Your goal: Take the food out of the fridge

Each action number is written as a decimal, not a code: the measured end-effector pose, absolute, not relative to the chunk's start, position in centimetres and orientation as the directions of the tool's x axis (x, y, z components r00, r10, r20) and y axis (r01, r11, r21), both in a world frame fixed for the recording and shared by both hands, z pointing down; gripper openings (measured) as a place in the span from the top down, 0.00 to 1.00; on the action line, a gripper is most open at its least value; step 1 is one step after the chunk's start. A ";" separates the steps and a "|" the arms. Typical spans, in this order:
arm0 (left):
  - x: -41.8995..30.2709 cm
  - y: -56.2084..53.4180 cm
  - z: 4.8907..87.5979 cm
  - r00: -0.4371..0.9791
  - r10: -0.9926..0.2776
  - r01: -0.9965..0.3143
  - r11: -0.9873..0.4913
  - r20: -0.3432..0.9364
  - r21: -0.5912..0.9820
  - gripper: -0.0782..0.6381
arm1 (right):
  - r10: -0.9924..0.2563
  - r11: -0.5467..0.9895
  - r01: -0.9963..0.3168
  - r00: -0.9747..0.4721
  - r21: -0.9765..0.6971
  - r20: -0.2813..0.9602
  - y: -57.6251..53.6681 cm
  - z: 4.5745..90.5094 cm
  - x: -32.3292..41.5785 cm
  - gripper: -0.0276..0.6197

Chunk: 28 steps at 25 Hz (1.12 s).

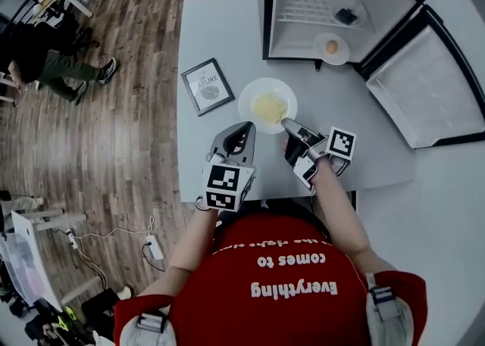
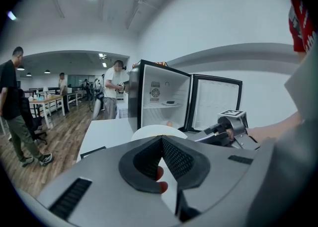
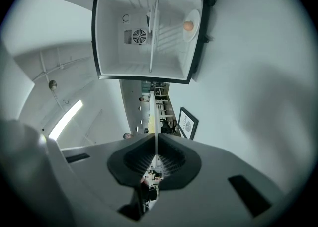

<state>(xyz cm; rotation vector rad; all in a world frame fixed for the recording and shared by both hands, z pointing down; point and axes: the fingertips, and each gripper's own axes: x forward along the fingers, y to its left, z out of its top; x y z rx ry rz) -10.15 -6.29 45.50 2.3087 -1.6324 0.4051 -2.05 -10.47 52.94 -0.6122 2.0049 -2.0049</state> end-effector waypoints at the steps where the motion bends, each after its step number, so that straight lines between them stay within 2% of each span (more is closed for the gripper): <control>1: -10.6 -6.2 45.8 0.307 -0.868 -0.949 -0.307 0.391 0.063 0.88 | -0.439 -0.035 -0.136 -0.888 -0.990 0.137 -10.3 53.5 -2.5 0.92; 13: -16.8 -2.7 50.0 0.142 -0.875 -0.990 -0.121 0.464 0.075 0.88 | -0.210 -0.172 -0.279 -0.927 -0.945 0.312 -5.6 63.3 -8.6 0.92; 19: -18.8 -0.9 52.9 0.093 -0.856 -0.991 -0.028 0.508 0.134 0.88 | -0.174 -0.233 -0.353 -0.902 -0.906 0.396 -5.1 68.2 -10.1 0.92; 28: -19.3 0.2 54.4 0.079 -0.840 -0.990 -0.003 0.536 0.142 0.88 | -0.160 -0.268 -0.425 -0.865 -0.864 0.475 -5.2 71.4 -9.7 0.92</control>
